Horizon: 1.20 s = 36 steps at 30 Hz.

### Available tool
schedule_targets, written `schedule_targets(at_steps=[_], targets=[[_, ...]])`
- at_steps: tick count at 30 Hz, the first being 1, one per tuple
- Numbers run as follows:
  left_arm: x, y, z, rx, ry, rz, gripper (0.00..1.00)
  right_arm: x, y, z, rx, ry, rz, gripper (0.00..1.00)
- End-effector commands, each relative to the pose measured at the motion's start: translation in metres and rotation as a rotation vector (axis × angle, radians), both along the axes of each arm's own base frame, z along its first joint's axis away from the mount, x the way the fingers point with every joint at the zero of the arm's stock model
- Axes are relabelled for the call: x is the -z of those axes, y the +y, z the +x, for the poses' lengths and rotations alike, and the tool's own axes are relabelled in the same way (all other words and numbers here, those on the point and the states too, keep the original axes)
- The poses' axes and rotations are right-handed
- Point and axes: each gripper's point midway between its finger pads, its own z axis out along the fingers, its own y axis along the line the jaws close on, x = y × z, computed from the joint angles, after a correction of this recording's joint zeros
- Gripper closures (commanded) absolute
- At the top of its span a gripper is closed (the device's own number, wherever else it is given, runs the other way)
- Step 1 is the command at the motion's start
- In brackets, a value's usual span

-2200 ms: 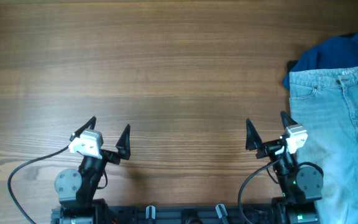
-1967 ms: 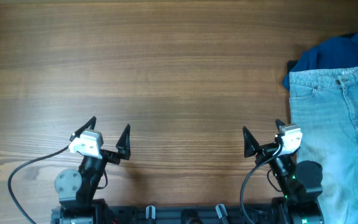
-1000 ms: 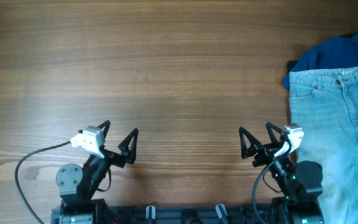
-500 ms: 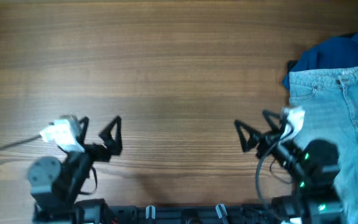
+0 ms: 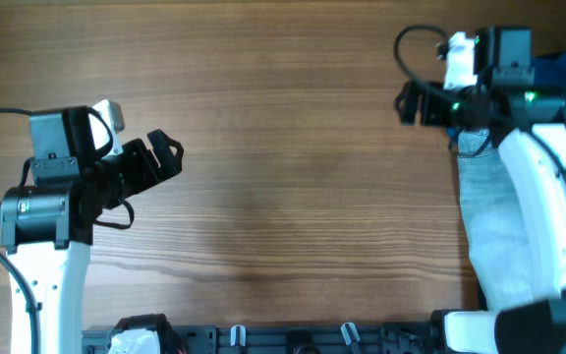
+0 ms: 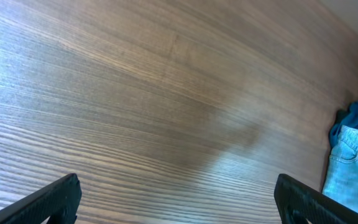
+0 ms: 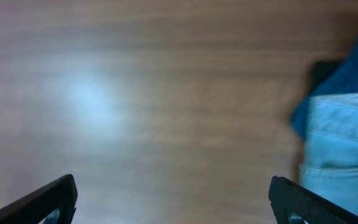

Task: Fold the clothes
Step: 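Reach the right gripper to the light-blue denim shorts on the pile and grasp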

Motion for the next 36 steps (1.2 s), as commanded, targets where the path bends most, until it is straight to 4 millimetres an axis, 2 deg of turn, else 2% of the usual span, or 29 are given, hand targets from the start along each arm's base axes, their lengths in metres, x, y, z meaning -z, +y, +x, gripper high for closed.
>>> schedule_targets(at_steps=[1, 4, 6, 9, 14, 16, 19, 20, 24, 28, 29, 30, 32, 33, 36], targets=[[-0.005, 0.0, 0.003, 0.017, -0.011, 0.005, 0.0, 0.038, -0.074, 0.017, 0.276, 0.091, -0.082, 0.03], [-0.004, 0.0, 0.001, 0.017, -0.002, 0.004, 0.0, 0.076, -0.109, 0.025, 0.39, 0.158, -0.059, 0.12], [-0.004, 0.0, 0.001, 0.017, -0.002, 0.004, 0.02, 0.106, -0.121, 0.033, 0.429, 0.202, -0.021, 0.19], [-0.004, 0.0, 0.001, 0.017, -0.002, 0.004, 0.02, 0.143, -0.127, 0.044, 0.436, 0.235, -0.019, 0.2], [-0.004, 0.0, 0.001, 0.017, -0.001, 0.003, 0.01, 0.186, -0.127, 0.054, 0.446, 0.272, -0.013, 0.23], [-0.004, 0.0, 0.001, 0.017, -0.001, 0.003, 0.0, 0.201, -0.128, 0.052, 0.459, 0.3, -0.021, 0.32], [-0.004, 0.0, 0.001, 0.017, -0.002, 0.003, 0.0, 0.205, -0.129, 0.051, 0.464, 0.309, -0.023, 0.73], [-0.004, 0.0, 0.001, 0.017, -0.001, 0.003, 0.0, 0.202, -0.13, 0.052, 0.465, 0.301, -0.023, 0.77], [-0.004, 0.0, 0.001, 0.017, -0.001, 0.003, 0.0, 0.179, -0.131, 0.056, 0.466, 0.257, -0.024, 0.93], [-0.004, 0.0, 0.001, 0.017, -0.001, 0.003, 0.0, 0.131, -0.132, 0.055, 0.472, 0.174, -0.031, 0.96], [-0.004, 0.0, 0.001, 0.017, -0.001, 0.003, 0.01, 0.1, -0.131, 0.053, 0.471, 0.115, -0.032, 0.96], [-0.004, 0.0, 0.001, 0.017, -0.001, 0.003, 0.01, 0.08, -0.129, 0.051, 0.466, 0.076, -0.029, 0.96], [-0.004, 0.0, 0.0, 0.017, 0.0, 0.003, 0.01, 0.018, -0.111, 0.046, 0.41, -0.061, 0.047, 0.96], [-0.003, 0.0, 0.0, 0.018, 0.003, 0.003, 0.01, -0.017, -0.092, 0.041, 0.334, -0.145, 0.108, 0.95], [-0.002, 0.0, -0.002, 0.021, 0.009, 0.005, 0.01, -0.083, -0.049, 0.022, 0.194, -0.297, 0.195, 0.95]])
